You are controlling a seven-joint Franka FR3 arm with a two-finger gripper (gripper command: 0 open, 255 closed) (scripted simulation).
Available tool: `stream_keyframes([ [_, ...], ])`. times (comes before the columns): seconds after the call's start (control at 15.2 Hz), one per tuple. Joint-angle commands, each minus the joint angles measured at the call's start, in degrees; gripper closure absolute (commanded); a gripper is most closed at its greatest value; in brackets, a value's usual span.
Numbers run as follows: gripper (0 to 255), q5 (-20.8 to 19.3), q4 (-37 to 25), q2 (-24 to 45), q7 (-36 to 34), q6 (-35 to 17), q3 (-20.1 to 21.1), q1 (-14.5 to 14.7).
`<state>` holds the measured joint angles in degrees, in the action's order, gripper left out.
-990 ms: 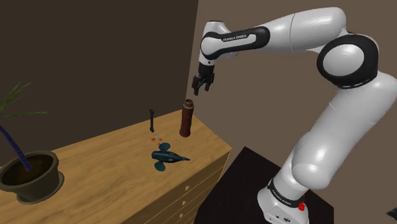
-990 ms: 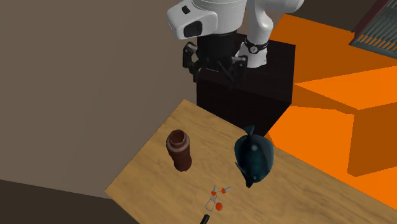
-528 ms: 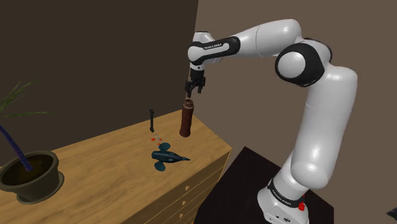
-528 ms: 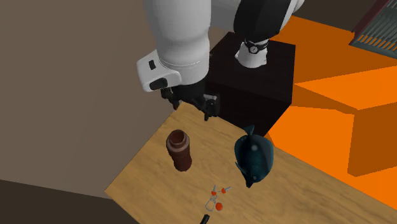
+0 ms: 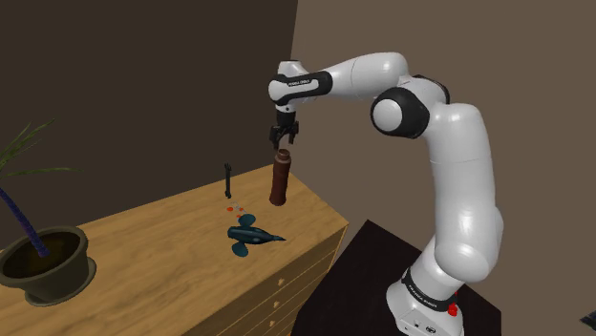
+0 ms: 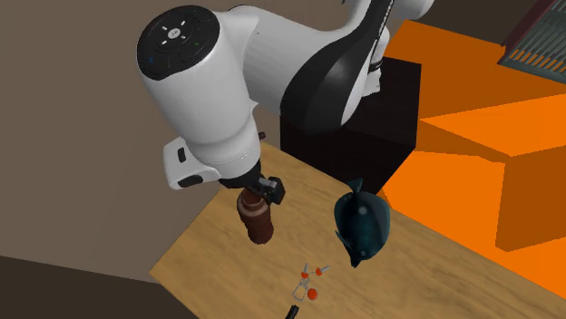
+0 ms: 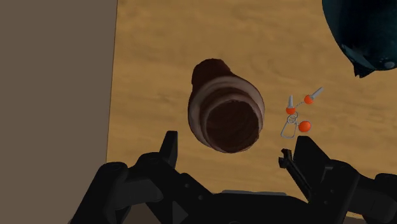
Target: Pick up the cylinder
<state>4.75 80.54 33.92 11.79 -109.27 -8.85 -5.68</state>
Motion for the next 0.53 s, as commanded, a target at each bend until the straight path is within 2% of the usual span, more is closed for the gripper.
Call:
stream_keyframes([
  [0.0,0,0.11,0.54,0.83,-0.04,-1.34,0.09,0.04],
  [0.4,0,0.32,2.0,2.15,0.08,-4.11,0.22,0.02],
  [0.46,255,0.32,1.98,2.13,0.07,-4.07,0.22,0.02],
])
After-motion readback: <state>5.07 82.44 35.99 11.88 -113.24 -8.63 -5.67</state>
